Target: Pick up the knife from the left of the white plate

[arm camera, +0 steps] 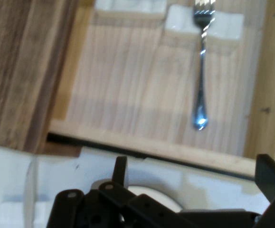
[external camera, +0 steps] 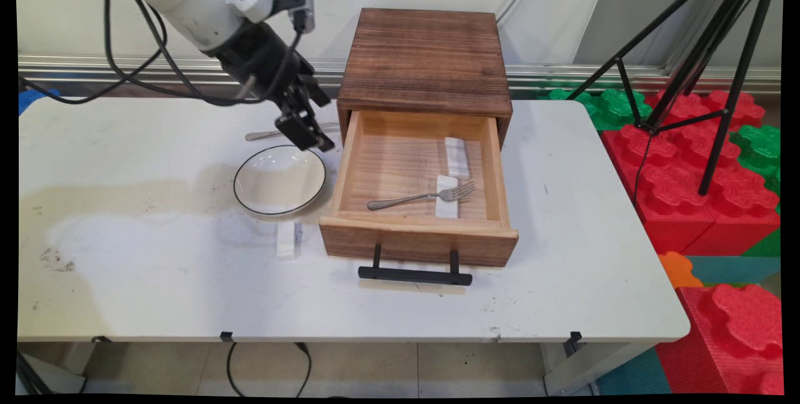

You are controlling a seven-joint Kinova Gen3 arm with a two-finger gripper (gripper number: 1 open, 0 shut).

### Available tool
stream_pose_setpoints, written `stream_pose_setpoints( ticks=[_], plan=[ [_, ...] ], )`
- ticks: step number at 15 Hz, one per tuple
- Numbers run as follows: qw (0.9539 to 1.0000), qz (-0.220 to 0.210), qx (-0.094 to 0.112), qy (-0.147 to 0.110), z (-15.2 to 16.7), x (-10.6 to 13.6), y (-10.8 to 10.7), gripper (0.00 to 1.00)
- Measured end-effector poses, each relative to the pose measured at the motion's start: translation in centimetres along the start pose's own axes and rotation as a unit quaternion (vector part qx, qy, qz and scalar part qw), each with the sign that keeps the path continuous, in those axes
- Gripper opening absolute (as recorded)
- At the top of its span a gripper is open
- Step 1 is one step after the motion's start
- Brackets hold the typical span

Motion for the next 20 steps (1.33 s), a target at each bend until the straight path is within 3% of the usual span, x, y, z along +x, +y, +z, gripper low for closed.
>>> stream_pose_setpoints(
  ticks=[10,16,20],
  plan=[
    [0.9969,-0.029,0.046,-0.057,1.0,-6.0,-5.4,1.0],
    [0.9924,-0.048,0.056,-0.099,3.8,-10.1,-8.8,1.0],
    [0.9909,-0.052,0.055,-0.111,6.1,-11.5,-10.8,1.0]
  ],
)
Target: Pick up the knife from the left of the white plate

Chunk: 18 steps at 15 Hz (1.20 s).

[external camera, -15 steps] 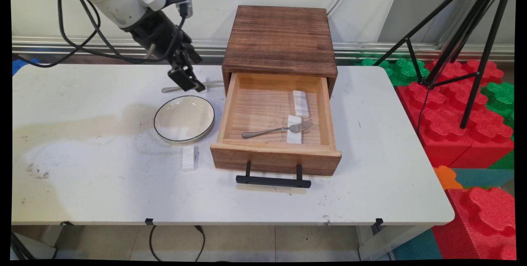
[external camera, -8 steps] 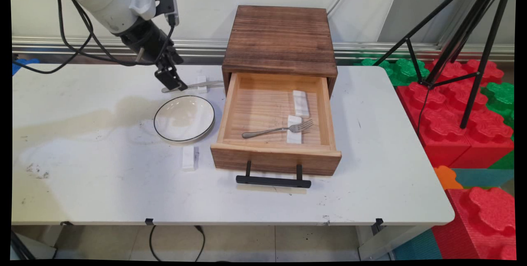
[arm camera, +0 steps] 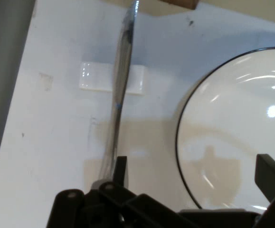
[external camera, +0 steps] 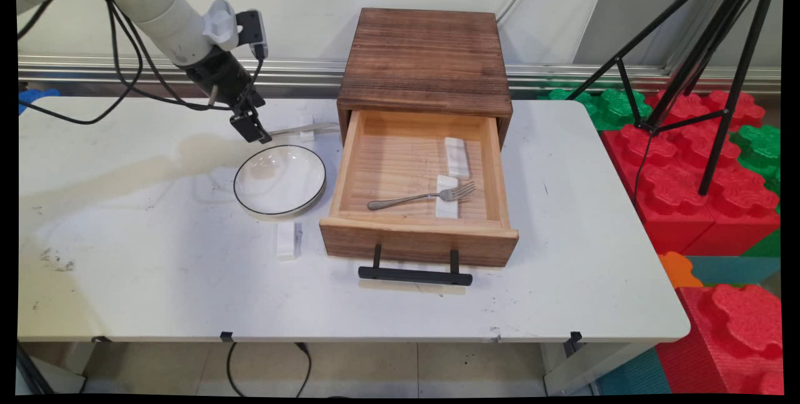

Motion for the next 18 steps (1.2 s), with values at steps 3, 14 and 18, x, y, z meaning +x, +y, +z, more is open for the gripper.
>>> stream_pose_setpoints(
  ticks=[3,14,18],
  plan=[
    [1.0,-0.001,0.0,-0.003,1.5,0.2,-1.1,1.0],
    [0.9988,0.039,-0.016,-0.024,6.9,1.5,-5.2,1.0],
    [0.9981,0.053,-0.015,-0.027,8.1,2.0,-6.6,1.0]
  ],
)
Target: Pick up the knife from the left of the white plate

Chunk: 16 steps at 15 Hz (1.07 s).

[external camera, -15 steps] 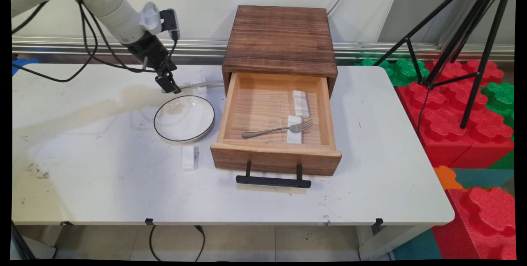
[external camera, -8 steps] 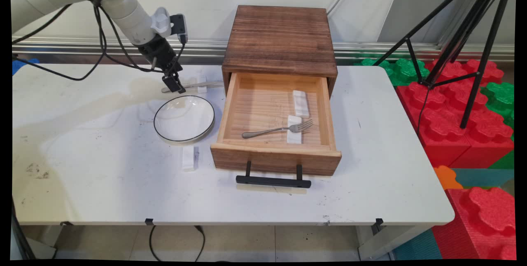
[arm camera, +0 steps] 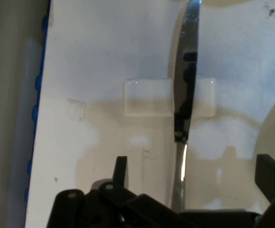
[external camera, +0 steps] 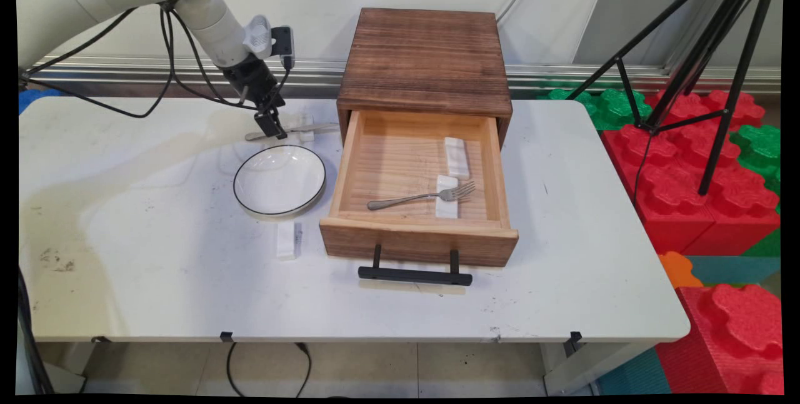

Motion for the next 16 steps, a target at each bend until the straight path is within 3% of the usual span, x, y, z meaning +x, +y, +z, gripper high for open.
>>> stream_pose_setpoints(
  ticks=[16],
  plan=[
    [0.9994,0.019,-0.026,-0.012,2.3,-0.1,-1.7,1.0]
  ],
)
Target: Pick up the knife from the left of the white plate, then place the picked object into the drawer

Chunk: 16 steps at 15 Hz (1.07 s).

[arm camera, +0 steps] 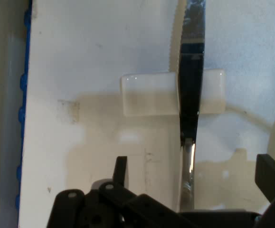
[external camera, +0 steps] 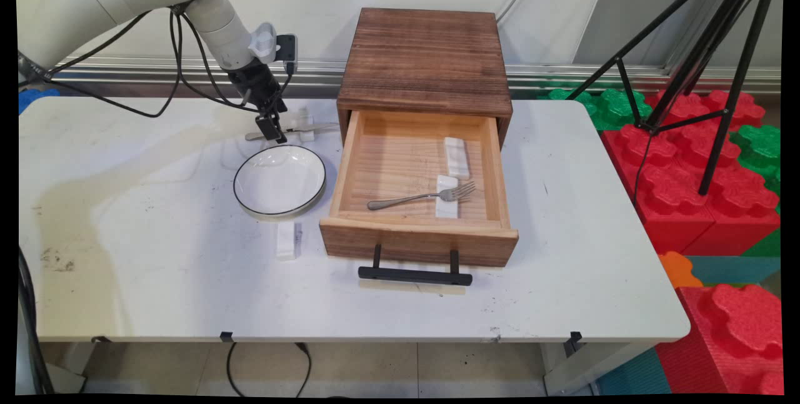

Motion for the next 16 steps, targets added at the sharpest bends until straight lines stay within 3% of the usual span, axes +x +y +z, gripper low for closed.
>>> stream_pose_setpoints(
  ticks=[8,9,16],
  plan=[
    [1.0,0.0,-0.008,-0.005,0.65,-0.29,-0.29,1.0],
    [0.9999,0.0,-0.009,-0.005,0.73,-0.34,-0.3,0.0],
    [0.9999,-0.001,-0.011,-0.006,0.95,-0.6,-0.41,0.0]
  ],
)
